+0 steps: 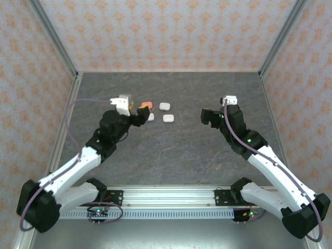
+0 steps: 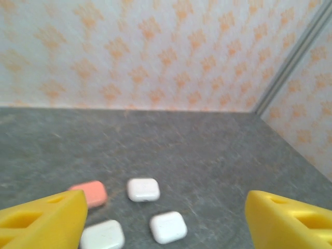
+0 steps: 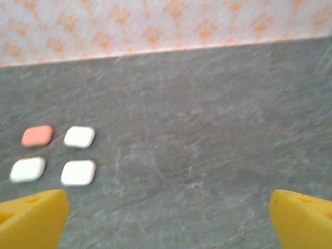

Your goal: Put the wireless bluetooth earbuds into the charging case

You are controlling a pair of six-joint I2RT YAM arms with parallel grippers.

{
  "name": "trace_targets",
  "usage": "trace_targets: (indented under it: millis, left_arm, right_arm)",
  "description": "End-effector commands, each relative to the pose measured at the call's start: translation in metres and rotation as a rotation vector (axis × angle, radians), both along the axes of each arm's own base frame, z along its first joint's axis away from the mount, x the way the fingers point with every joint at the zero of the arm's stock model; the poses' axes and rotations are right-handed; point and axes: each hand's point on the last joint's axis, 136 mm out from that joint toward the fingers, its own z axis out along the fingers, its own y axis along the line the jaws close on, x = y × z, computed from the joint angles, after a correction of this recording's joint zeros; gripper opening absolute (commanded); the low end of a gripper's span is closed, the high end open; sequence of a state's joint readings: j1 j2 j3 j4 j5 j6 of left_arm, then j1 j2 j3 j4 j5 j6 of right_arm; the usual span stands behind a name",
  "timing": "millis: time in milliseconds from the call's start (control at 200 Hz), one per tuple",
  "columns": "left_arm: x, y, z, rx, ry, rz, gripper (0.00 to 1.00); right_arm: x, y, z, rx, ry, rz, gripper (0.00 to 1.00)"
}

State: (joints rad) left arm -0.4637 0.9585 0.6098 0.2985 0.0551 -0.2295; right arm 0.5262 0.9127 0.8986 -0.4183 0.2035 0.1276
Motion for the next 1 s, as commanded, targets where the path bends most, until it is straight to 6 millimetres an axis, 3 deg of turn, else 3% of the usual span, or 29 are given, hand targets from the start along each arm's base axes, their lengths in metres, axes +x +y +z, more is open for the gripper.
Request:
trace_targets:
  millis: [0,150,330,776,996]
  left_arm:
    - [-0.013,0.038,0.004,0.078,-0.082,0.146,0.84]
    - [-0.039,0.072,0.011,0.1,-0.151,0.261,0.89]
    - [-0.059,0.092,0.014,0.135,-0.199,0.319,0.93]
    - [-0.07,0.103,0.006,0.22,-0.218,0.349,0.94]
    - [-0.069,0.102,0.004,0.231,-0.226,0.341,0.94]
  right_arm:
    - [0.007,-0.025,0.029,-0.067,-0.108,-0.115,0.99]
    - [0.01,-0.039,0.027,-0.107,-0.139,-0.181,0.99]
    - [0.011,-0.067,0.017,-0.114,-0.23,-0.309,0.99]
    - [0.001,-0.135,-0.056,-0.094,-0.18,-0.497,0.99]
    - [0.004,-0.144,-0.093,-0.094,-0.174,-0.527,0.99]
